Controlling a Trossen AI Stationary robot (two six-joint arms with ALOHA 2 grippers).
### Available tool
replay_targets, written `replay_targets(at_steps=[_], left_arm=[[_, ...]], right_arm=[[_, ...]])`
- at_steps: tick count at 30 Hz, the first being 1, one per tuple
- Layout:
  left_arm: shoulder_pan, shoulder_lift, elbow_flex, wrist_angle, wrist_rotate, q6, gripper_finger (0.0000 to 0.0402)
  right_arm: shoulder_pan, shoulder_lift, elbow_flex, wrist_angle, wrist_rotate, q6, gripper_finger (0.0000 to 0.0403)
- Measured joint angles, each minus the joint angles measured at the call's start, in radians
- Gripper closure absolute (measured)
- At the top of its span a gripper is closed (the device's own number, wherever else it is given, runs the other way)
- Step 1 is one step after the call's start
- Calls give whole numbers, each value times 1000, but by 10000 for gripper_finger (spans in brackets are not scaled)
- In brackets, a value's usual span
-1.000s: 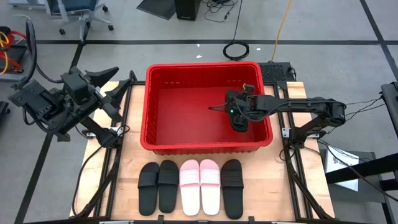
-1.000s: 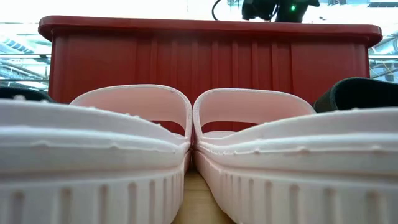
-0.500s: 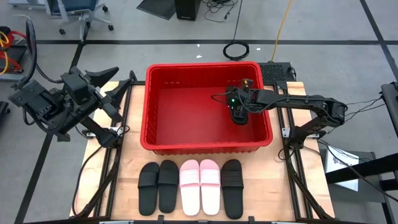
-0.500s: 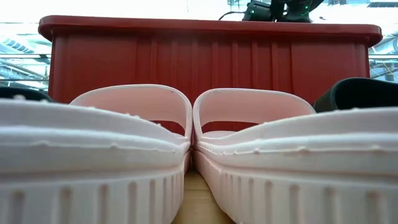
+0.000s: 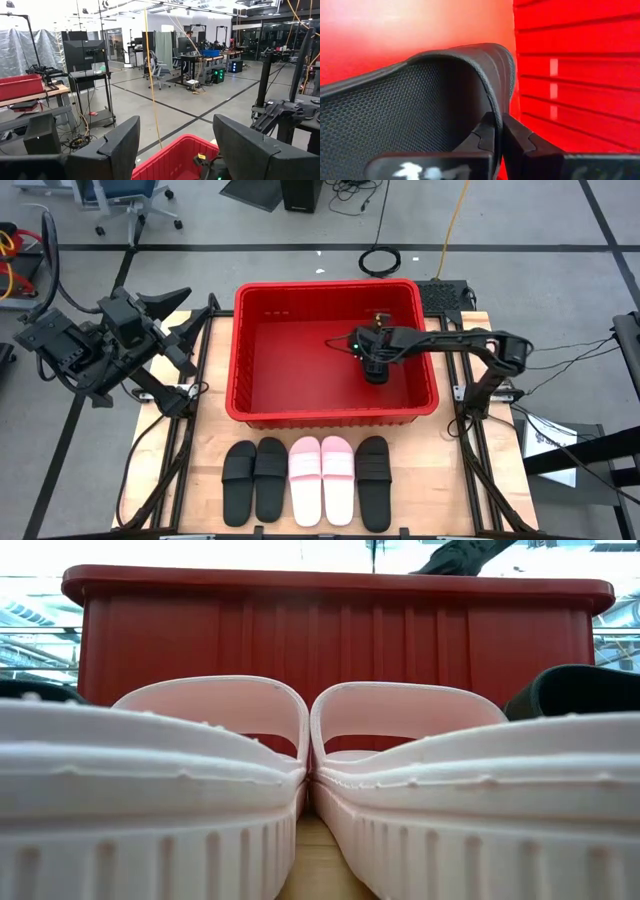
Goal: Pick and place slides into bin
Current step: Put the black slipper into the red container
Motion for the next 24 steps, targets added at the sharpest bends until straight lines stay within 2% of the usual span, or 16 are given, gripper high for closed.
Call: replay_targets(at_steps=[11, 24], left_arm=[[0, 0, 0, 0, 0, -13, 147], [0, 0, 0, 0, 0, -19, 147]], right_arm=[[-25, 92, 47, 38, -26, -8, 400], [-80, 94, 47, 85, -47, -69, 400]])
